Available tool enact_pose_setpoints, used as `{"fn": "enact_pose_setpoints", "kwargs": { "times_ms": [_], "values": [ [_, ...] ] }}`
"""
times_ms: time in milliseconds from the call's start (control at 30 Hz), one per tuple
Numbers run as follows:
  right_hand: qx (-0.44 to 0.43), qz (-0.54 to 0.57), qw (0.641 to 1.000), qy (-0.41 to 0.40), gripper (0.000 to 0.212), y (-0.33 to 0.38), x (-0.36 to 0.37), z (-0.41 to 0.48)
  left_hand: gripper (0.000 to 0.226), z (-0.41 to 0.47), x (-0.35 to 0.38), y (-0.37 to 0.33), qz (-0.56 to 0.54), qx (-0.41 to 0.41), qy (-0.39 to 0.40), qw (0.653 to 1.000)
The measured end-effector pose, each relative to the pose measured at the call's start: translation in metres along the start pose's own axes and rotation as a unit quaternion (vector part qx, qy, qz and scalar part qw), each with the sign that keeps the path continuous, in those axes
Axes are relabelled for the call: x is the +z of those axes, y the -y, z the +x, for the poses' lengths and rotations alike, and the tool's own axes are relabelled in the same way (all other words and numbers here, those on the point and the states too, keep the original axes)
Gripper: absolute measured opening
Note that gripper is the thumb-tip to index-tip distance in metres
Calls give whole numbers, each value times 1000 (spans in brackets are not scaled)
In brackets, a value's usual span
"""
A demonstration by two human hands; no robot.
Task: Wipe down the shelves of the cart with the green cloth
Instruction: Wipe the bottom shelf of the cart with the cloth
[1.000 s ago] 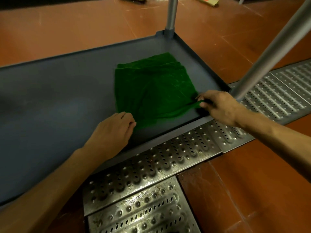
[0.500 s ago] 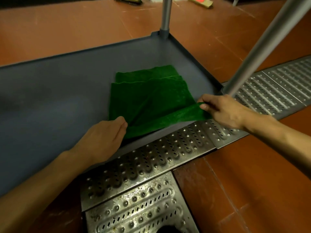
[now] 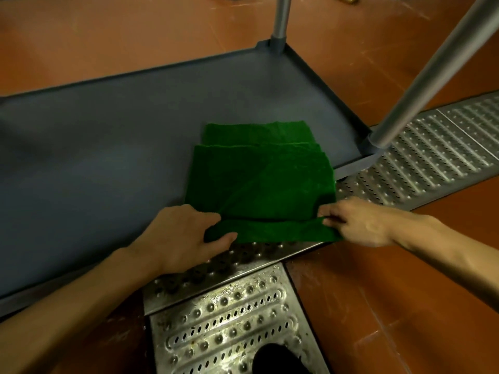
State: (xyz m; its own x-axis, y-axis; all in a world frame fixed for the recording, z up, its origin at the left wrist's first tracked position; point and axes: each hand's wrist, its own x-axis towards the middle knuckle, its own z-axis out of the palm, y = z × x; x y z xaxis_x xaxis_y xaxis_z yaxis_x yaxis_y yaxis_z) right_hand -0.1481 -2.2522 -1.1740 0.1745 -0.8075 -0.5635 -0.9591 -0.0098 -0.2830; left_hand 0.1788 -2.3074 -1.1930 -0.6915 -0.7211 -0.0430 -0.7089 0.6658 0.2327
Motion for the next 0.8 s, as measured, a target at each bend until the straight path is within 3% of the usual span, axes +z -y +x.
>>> {"fn": "enact_pose_setpoints", "kwargs": {
  "times_ms": [100, 233, 400, 500, 633, 733, 800],
  "values": [
    [12, -3, 999, 45, 22, 7, 2, -6, 68, -6, -4, -3, -17, -3, 25, 1000],
    [44, -37, 992, 116, 26, 16, 2, -20, 71, -21, -2, -15, -81, 0, 117, 990],
    [52, -17, 989, 141, 24, 25, -19, -43, 56, -19, -25, -17, -266, -74, 177, 945],
    [46, 37, 993, 103, 24, 21, -46, -59, 49, -17, -49, -16, -319, -89, 144, 932],
    [14, 156, 988, -20, 37, 19, -83, -71, 43, -12, -86, -7, -357, -70, 79, 928],
    [-7, 115, 989, -89, 53, 21, -107, -62, 39, -2, -100, 6, -355, -81, 24, 931],
    [-16, 132, 987, -95, 53, 32, -124, -51, 41, 5, -104, 16, -319, -90, -1, 944]
  ]
}}
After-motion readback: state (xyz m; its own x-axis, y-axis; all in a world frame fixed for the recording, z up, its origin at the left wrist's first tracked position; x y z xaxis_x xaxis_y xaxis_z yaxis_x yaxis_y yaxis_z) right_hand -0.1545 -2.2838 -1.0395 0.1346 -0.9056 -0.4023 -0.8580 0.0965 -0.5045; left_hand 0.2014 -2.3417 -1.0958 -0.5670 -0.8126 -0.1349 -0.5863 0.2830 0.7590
